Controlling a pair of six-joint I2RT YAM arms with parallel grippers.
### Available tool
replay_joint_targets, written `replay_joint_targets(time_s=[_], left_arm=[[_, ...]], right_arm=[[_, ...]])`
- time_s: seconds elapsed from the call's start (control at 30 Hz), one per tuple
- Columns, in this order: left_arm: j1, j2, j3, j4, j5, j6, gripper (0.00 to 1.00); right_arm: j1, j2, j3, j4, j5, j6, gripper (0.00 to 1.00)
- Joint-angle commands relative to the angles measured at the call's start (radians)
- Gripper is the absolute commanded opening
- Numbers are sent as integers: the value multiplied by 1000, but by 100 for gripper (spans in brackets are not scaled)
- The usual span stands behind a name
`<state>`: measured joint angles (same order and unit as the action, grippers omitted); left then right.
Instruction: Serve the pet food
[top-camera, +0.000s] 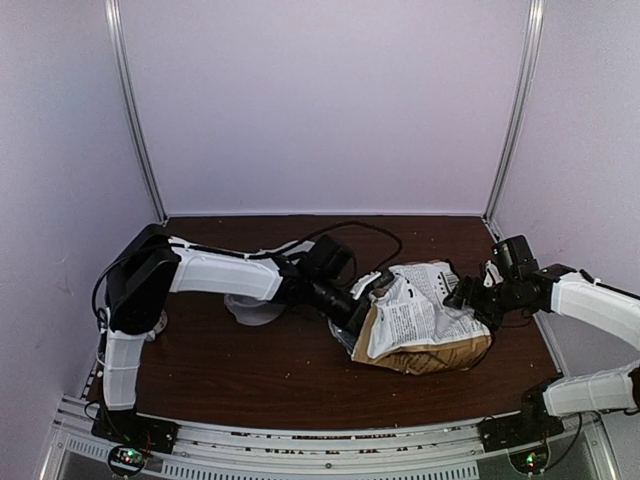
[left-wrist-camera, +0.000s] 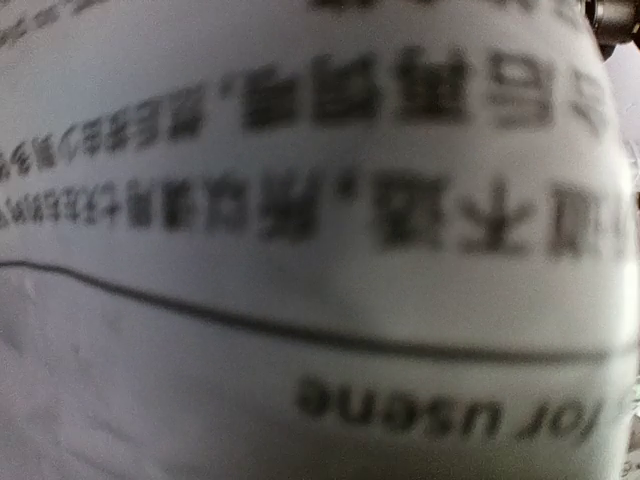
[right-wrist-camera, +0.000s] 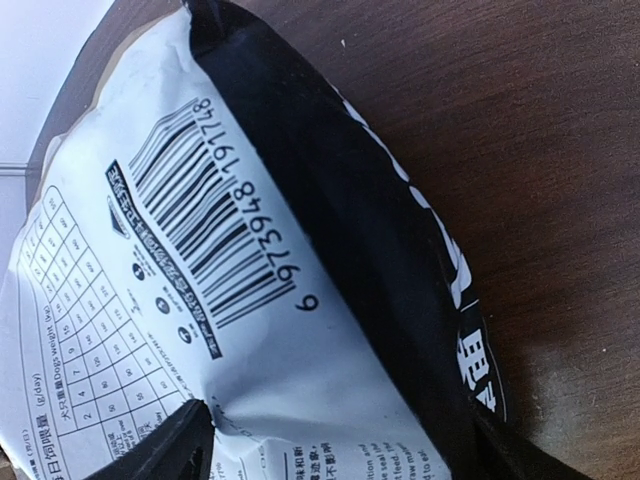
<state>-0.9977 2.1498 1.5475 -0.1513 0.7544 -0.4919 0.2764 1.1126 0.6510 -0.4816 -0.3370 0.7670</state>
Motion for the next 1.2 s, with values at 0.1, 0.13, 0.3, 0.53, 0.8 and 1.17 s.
replay_joint_targets(time_s=[0.1, 0.13, 0.3, 0.53, 0.8, 1.17], left_arm=[[26, -180, -210, 466, 118, -445, 0], [36, -193, -236, 508, 113, -490, 0], [65, -238, -311, 612, 96, -608, 0], [118, -313, -418, 614, 69, -676, 0], [146, -374, -506, 650, 85, -737, 0], [199, -436, -644, 697, 75, -755, 0]], right_arm=[[54, 21, 35, 83, -92, 23, 82], [56, 22, 36, 83, -90, 23, 82], [57, 20, 49, 69, -79, 18, 82], [58, 5, 61, 40, -63, 8, 82], [57, -5, 59, 38, -57, 13, 82], [57, -13, 62, 29, -46, 16, 82]])
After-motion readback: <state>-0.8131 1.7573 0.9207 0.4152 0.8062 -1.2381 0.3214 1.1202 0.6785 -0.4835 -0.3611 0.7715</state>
